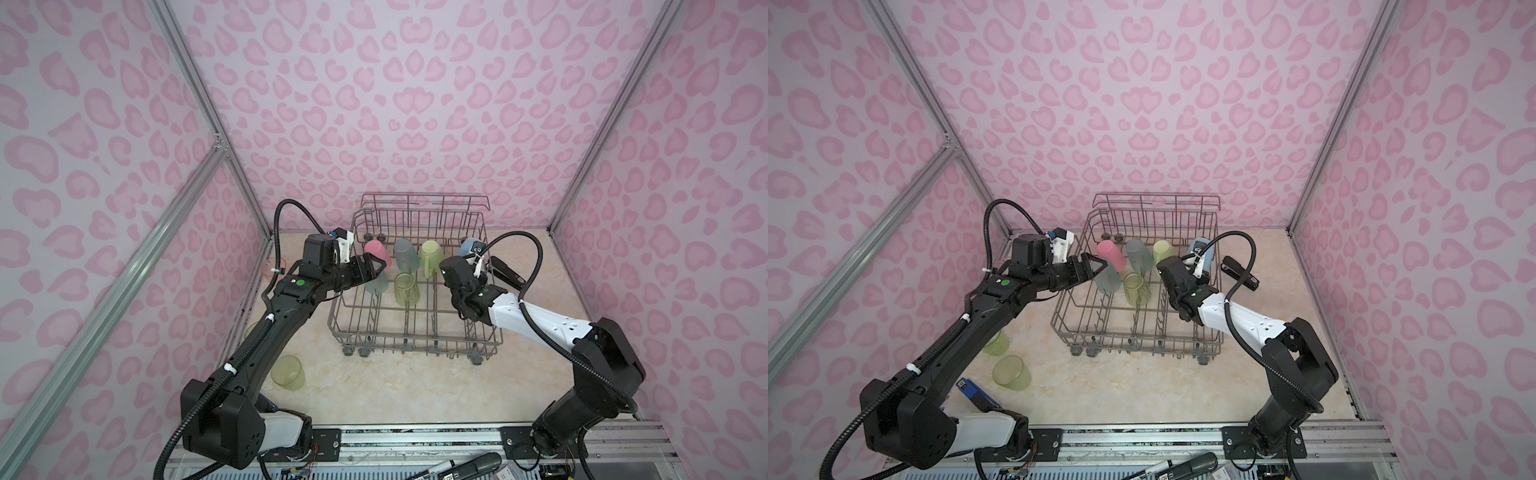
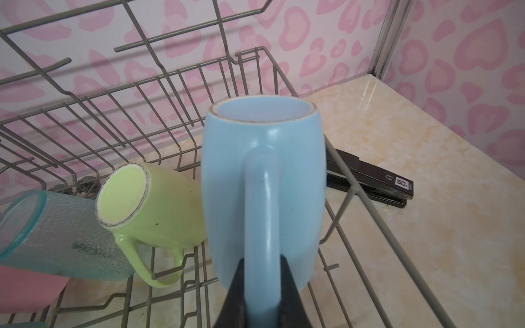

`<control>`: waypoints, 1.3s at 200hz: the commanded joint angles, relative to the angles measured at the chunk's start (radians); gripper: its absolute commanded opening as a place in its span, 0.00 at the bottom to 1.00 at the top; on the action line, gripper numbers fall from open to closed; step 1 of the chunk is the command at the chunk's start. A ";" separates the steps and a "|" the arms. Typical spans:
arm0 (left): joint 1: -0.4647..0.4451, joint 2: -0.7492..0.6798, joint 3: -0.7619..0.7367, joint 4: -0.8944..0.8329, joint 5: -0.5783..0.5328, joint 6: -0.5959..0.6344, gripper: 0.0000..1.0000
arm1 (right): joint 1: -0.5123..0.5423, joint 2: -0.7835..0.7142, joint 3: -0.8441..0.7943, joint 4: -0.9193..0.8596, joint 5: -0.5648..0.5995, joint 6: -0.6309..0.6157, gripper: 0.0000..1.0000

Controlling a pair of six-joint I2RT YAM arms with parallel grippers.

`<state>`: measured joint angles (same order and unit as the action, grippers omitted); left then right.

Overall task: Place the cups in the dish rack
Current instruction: 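Lower the light-blue mug into the rack beside the green mug with the right gripper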

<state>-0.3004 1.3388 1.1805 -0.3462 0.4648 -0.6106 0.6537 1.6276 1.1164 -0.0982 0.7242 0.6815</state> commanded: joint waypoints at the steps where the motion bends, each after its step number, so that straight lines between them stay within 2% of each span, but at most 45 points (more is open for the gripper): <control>1: 0.001 0.006 0.001 0.010 0.010 0.002 0.85 | 0.014 0.018 0.006 0.058 0.079 0.013 0.00; 63: 0.001 0.007 -0.005 0.017 0.016 -0.002 0.85 | 0.059 0.090 0.027 0.004 0.149 0.068 0.00; 114: 0.001 -0.005 -0.009 0.019 0.018 -0.005 0.84 | 0.066 0.165 0.082 -0.131 0.130 0.173 0.00; 134: 0.001 -0.012 -0.011 0.019 0.014 -0.003 0.84 | 0.067 0.188 0.106 -0.181 0.115 0.196 0.00; 189: 0.001 -0.016 -0.014 0.022 0.018 -0.003 0.84 | 0.076 0.224 0.108 -0.179 0.043 0.202 0.01; 260: 0.001 -0.027 -0.019 0.021 0.015 -0.002 0.84 | 0.078 0.251 0.101 -0.177 -0.044 0.251 0.10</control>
<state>-0.3004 1.3247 1.1683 -0.3431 0.4721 -0.6212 0.7303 1.8633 1.2259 -0.2657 0.8017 0.9073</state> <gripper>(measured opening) 0.843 0.112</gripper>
